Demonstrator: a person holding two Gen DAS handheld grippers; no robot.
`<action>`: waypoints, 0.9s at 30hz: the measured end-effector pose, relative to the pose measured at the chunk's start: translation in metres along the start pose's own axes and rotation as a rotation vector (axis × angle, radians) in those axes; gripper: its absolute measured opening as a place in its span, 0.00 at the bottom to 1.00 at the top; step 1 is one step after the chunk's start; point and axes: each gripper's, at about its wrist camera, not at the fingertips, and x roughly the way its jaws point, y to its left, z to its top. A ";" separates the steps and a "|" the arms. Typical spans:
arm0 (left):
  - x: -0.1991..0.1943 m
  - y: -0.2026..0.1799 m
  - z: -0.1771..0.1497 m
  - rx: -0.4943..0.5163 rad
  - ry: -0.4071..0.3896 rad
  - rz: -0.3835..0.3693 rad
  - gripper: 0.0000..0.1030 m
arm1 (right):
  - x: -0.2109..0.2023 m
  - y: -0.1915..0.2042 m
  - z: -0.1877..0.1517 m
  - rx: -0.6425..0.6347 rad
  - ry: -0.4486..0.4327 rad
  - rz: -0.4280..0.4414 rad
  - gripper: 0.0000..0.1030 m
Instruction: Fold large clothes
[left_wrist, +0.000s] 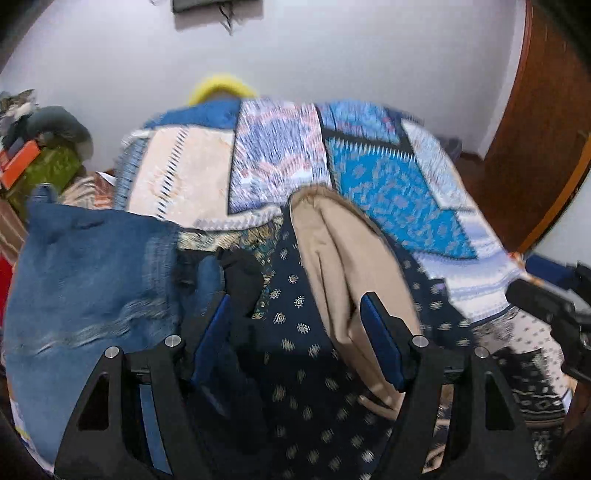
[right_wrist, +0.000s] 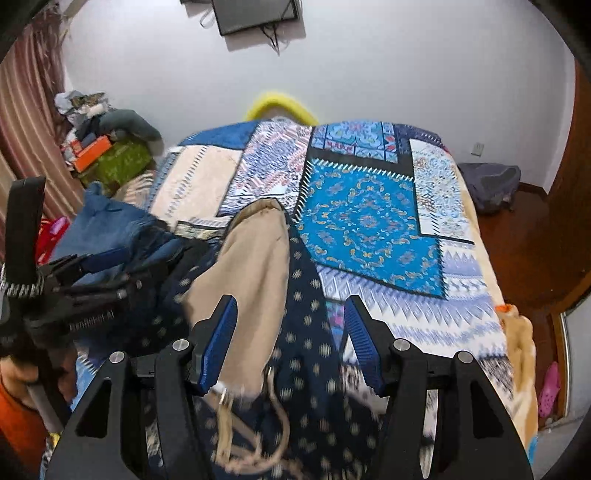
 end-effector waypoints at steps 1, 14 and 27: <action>0.010 0.001 0.002 -0.003 0.023 -0.010 0.59 | 0.012 -0.001 0.003 0.006 0.012 -0.009 0.55; 0.084 0.007 -0.001 -0.092 0.158 0.010 0.31 | 0.131 -0.013 -0.002 0.108 0.235 0.013 0.55; 0.047 0.009 -0.008 -0.067 0.087 -0.015 0.05 | 0.083 -0.028 -0.003 0.106 0.191 0.003 0.08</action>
